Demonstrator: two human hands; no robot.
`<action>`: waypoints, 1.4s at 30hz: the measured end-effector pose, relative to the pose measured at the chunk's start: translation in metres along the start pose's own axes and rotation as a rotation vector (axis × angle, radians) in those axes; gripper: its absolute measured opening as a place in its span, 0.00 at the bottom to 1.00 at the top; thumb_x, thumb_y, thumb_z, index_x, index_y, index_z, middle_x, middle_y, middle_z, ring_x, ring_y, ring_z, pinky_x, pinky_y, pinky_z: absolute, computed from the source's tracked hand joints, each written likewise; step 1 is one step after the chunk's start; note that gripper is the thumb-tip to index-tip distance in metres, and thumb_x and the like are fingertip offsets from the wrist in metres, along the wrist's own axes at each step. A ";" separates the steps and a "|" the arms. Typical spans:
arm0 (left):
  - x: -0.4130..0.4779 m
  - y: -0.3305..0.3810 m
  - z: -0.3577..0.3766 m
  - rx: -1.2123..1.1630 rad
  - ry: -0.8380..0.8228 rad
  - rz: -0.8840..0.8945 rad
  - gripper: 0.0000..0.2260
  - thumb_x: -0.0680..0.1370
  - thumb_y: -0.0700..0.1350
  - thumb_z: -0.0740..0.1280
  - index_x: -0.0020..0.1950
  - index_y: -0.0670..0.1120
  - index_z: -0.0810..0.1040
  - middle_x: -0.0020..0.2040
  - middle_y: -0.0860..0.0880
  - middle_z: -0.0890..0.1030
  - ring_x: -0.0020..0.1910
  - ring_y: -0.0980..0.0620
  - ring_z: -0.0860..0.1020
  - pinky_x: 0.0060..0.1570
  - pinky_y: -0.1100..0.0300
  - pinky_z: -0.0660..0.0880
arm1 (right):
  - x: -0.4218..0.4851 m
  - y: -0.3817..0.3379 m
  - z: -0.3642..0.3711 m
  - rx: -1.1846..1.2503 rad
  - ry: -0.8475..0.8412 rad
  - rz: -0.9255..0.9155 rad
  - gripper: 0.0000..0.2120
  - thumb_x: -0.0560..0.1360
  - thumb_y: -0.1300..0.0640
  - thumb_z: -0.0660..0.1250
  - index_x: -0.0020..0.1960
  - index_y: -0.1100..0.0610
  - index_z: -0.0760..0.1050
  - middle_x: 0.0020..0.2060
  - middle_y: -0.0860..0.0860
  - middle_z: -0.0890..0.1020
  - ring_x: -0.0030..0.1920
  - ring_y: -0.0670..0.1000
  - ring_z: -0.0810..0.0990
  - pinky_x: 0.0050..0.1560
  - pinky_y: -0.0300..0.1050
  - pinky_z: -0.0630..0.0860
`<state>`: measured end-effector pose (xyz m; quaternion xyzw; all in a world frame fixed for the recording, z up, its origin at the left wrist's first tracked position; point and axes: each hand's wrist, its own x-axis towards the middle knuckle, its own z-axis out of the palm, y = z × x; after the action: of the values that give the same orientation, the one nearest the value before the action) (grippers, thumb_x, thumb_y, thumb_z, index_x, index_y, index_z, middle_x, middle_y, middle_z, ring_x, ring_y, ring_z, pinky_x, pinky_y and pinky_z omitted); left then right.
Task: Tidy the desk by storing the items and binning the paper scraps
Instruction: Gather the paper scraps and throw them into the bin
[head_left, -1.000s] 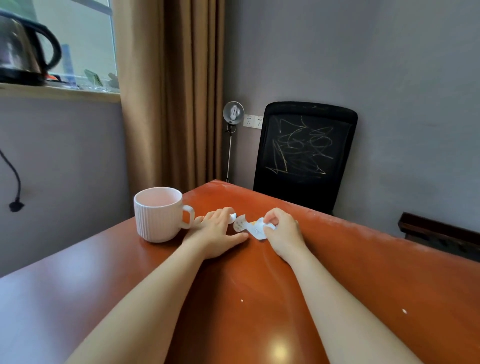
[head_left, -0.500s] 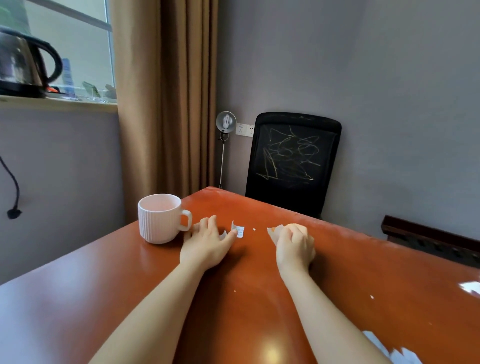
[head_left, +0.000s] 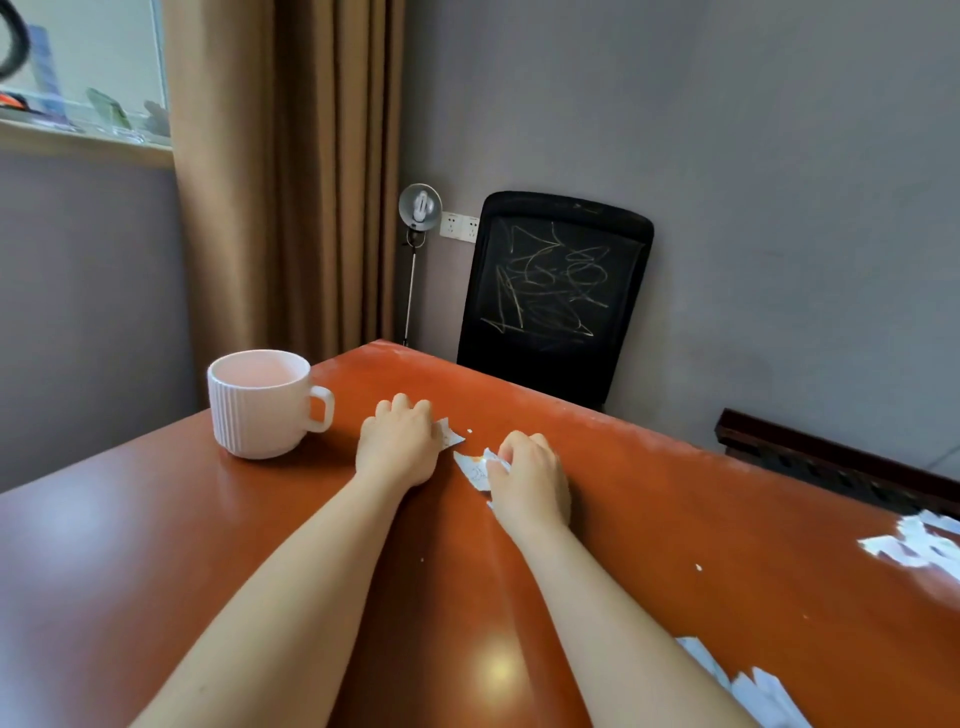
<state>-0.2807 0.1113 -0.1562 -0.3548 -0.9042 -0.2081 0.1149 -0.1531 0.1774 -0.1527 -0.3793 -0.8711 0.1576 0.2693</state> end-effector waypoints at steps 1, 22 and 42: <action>-0.001 0.000 0.000 -0.011 0.001 0.017 0.13 0.82 0.49 0.53 0.59 0.46 0.73 0.56 0.45 0.76 0.53 0.46 0.73 0.53 0.53 0.73 | -0.001 -0.001 -0.001 -0.008 0.002 -0.006 0.06 0.79 0.54 0.59 0.44 0.52 0.68 0.49 0.50 0.77 0.49 0.50 0.76 0.46 0.44 0.79; -0.113 -0.009 -0.066 -0.235 -0.141 0.067 0.20 0.82 0.51 0.54 0.31 0.48 0.66 0.37 0.48 0.75 0.32 0.51 0.70 0.34 0.63 0.64 | -0.075 -0.005 -0.047 0.381 -0.057 0.047 0.06 0.79 0.58 0.62 0.43 0.56 0.72 0.46 0.55 0.80 0.44 0.51 0.78 0.19 0.27 0.64; -0.252 -0.077 -0.192 -0.629 0.080 -0.152 0.21 0.82 0.48 0.57 0.32 0.39 0.74 0.17 0.56 0.64 0.21 0.56 0.63 0.27 0.63 0.64 | -0.195 -0.100 -0.089 0.650 -0.245 -0.028 0.07 0.78 0.56 0.64 0.45 0.59 0.75 0.36 0.48 0.79 0.37 0.45 0.76 0.27 0.33 0.67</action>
<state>-0.1399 -0.1772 -0.0983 -0.2960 -0.8144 -0.4988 0.0192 -0.0475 -0.0286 -0.1012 -0.2399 -0.8062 0.4677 0.2715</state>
